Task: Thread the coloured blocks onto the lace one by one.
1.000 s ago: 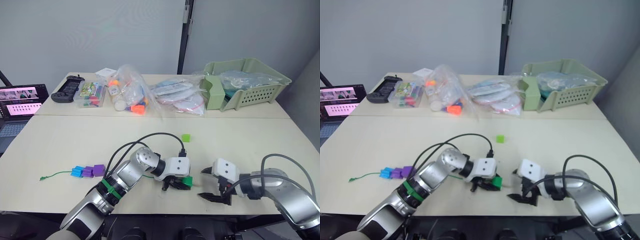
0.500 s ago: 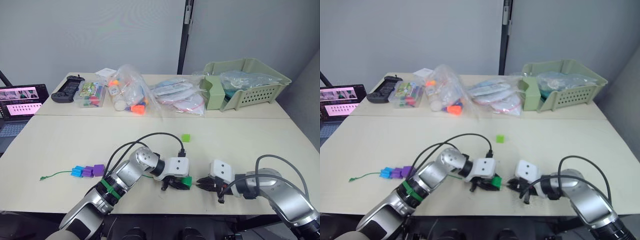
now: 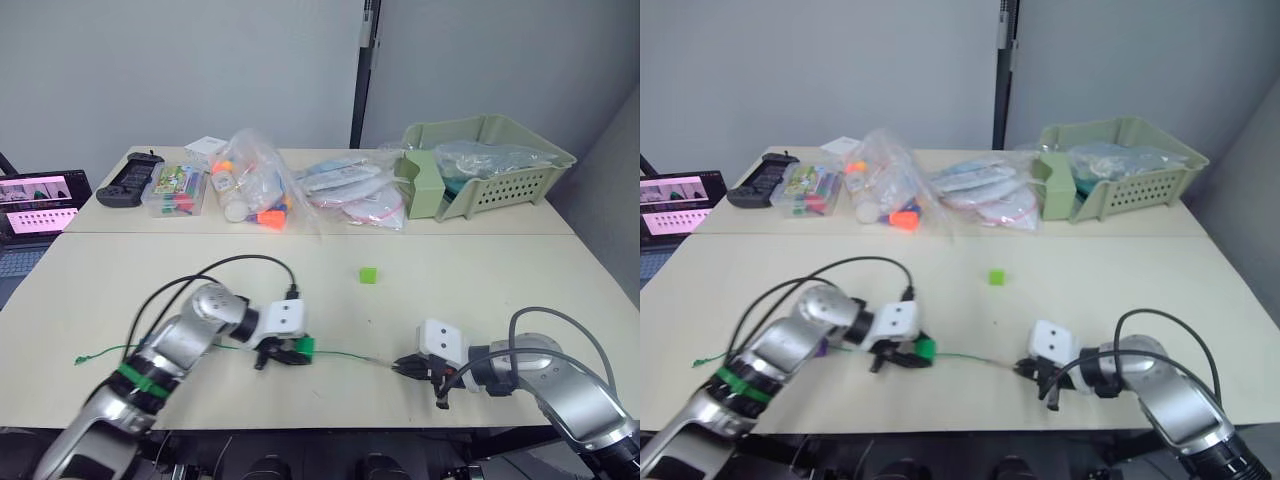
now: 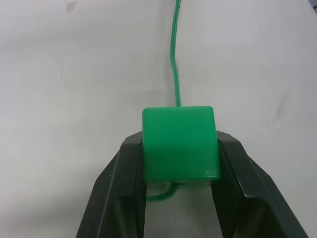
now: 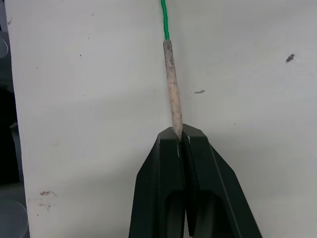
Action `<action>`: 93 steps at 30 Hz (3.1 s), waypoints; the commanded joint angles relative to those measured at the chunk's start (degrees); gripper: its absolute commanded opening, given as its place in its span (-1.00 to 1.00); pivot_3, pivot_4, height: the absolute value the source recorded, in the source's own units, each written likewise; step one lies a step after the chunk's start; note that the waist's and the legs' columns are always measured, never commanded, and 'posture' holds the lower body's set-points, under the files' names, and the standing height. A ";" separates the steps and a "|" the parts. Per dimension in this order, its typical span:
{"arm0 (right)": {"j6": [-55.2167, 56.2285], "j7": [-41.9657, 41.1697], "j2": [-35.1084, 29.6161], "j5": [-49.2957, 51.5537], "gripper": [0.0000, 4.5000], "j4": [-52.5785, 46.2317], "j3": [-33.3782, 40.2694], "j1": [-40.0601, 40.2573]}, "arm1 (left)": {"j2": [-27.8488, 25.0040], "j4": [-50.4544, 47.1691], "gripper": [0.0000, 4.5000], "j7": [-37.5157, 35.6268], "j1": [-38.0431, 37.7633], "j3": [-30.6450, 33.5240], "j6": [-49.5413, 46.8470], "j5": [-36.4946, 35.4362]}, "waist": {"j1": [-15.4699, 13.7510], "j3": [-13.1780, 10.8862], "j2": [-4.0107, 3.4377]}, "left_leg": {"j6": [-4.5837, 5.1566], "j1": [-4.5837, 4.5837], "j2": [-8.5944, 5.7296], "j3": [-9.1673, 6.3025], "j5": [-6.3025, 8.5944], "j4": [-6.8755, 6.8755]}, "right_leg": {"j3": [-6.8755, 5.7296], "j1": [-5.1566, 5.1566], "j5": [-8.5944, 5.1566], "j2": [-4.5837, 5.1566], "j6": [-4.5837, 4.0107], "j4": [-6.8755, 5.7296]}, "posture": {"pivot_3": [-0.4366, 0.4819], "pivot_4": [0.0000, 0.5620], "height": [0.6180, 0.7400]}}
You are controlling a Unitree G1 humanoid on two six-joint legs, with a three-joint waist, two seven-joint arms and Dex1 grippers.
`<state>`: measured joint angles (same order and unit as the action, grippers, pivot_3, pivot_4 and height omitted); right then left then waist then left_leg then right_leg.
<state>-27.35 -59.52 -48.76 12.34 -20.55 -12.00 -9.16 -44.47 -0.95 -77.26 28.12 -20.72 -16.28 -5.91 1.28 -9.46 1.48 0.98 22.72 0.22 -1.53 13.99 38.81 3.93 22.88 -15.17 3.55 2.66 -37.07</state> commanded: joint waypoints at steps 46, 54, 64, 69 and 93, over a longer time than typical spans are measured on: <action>-1.87 -0.86 3.75 -2.11 -1.00 1.25 -4.38 -9.39 | 12.27 -5.26 0.99 7.55 2.96 -1.66 -3.32 -2.68 | -0.66 -0.01 0.00 | -0.01 0.26 0.15 0.15 -0.01 0.15 | -0.05 0.29 0.16 -0.24 -0.26 -0.10 | -0.05 -0.47 1.00; -2.94 -0.79 4.46 -2.82 -1.00 0.80 -5.52 -10.94 | 17.52 -3.73 0.87 11.56 4.95 -4.12 -7.05 -0.60 | -0.46 -0.01 -0.01 | -0.01 0.25 0.06 0.10 -0.01 0.12 | -0.05 0.30 0.17 -0.19 -0.25 -0.11 | -0.05 -0.47 1.00; -3.25 -0.82 4.48 -2.56 -1.00 0.22 -5.30 -10.74 | 16.55 -1.44 -0.56 12.08 4.76 -5.70 -6.33 1.25 | -0.59 -0.01 -0.01 | -0.02 0.25 0.01 0.08 -0.02 0.13 | -0.05 0.29 0.17 -0.15 -0.25 -0.11 | -0.05 -0.47 1.00; -3.25 -0.82 4.46 -2.45 -1.00 0.24 -5.27 -10.77 | 16.89 -0.68 -0.99 12.61 4.70 -6.12 -5.77 2.49 | -0.58 -0.01 -0.01 | -0.02 0.26 -0.03 0.07 -0.02 0.13 | -0.05 0.29 0.17 -0.12 -0.23 -0.11 | -0.05 -0.47 1.00; -6.44 1.89 5.54 1.82 0.46 -0.35 0.10 -9.93 | 10.34 -0.65 -1.00 7.88 6.10 -4.23 -5.39 2.46 | -0.46 -0.01 -0.01 | -0.02 0.25 -0.02 0.05 -0.02 0.12 | -0.05 0.30 0.17 -0.13 -0.23 -0.12 | -0.05 -0.47 1.00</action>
<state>-33.25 -58.61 -43.62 12.66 -19.76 -15.17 -18.70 -33.31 -0.87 -68.61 33.66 -25.94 -22.54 -4.12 0.83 -9.46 1.47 0.97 22.96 0.19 -1.48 13.97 38.93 3.88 23.18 -15.00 3.42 2.43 -37.19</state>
